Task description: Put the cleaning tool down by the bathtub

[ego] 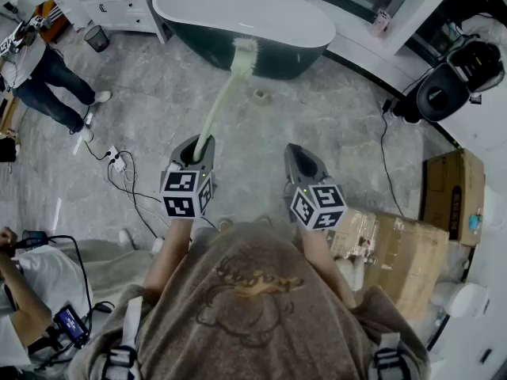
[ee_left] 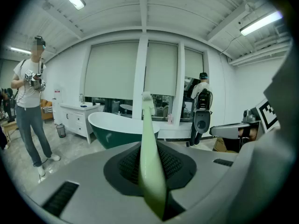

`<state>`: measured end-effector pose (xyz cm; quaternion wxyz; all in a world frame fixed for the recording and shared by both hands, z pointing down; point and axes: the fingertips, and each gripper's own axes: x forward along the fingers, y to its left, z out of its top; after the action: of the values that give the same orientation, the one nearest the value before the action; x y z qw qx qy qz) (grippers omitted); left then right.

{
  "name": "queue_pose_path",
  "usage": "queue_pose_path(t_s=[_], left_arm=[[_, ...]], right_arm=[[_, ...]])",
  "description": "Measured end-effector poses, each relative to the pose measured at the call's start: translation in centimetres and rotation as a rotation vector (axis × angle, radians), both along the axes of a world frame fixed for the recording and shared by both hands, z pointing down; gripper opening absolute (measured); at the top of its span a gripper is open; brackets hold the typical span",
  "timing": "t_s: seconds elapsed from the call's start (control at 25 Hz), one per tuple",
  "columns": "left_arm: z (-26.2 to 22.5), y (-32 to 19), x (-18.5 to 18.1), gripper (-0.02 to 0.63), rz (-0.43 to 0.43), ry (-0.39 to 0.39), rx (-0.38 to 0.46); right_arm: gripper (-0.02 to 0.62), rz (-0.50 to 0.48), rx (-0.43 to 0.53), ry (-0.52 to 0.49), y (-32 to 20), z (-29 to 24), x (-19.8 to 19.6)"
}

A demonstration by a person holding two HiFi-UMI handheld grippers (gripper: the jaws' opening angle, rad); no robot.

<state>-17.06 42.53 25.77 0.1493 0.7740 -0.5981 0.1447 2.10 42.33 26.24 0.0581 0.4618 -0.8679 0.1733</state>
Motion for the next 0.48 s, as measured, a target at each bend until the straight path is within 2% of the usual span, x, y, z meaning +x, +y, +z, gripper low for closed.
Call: queue_pose_path(t_s=[0.48], left_arm=[[-0.02,0.55,0.56,0.066,-0.008,-0.01,-0.008]], right_arm=[[0.0,-0.016,-0.001,-0.05,0.42,-0.24,0.75]])
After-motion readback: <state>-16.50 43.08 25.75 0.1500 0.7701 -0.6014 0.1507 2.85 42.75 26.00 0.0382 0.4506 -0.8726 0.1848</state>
